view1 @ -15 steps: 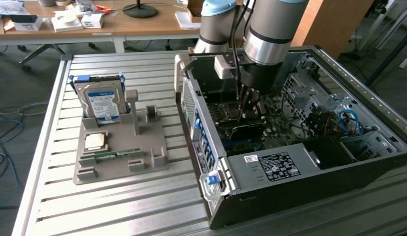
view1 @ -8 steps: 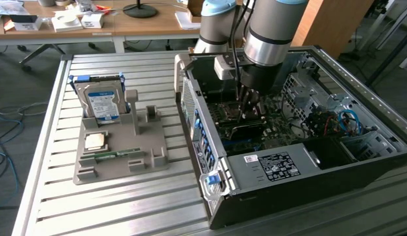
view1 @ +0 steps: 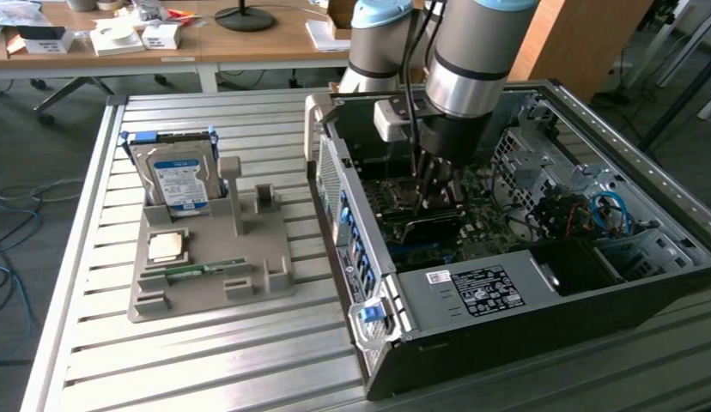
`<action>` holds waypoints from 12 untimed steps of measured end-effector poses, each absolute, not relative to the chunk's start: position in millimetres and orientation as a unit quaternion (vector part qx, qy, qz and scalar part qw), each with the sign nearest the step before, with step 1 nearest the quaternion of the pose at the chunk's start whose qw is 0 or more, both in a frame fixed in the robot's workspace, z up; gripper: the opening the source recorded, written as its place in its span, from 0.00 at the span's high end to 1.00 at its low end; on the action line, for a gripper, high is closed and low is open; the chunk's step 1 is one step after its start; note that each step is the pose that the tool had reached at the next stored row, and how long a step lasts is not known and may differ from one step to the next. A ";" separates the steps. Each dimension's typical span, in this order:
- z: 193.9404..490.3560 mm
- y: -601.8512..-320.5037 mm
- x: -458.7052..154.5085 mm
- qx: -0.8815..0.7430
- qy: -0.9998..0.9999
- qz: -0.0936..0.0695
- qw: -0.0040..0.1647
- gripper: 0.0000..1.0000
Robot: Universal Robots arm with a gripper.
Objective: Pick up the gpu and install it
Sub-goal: 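Press down on the gpu until it lock into place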
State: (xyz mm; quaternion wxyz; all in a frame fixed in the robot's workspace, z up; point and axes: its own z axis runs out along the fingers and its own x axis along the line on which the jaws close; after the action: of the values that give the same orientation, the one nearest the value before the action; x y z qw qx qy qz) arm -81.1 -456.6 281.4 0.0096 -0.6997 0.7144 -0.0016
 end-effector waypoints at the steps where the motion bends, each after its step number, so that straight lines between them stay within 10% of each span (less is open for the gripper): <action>1: 281.2 -456.6 -81.1 -0.700 0.714 -0.002 0.010 0.89; 12: 278.2 -456.6 -81.1 -0.700 0.714 -0.002 0.009 0.89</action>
State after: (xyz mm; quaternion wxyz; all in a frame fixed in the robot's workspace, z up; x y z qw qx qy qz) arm -81.1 -456.6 278.2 0.0095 -0.6997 0.7144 -0.0016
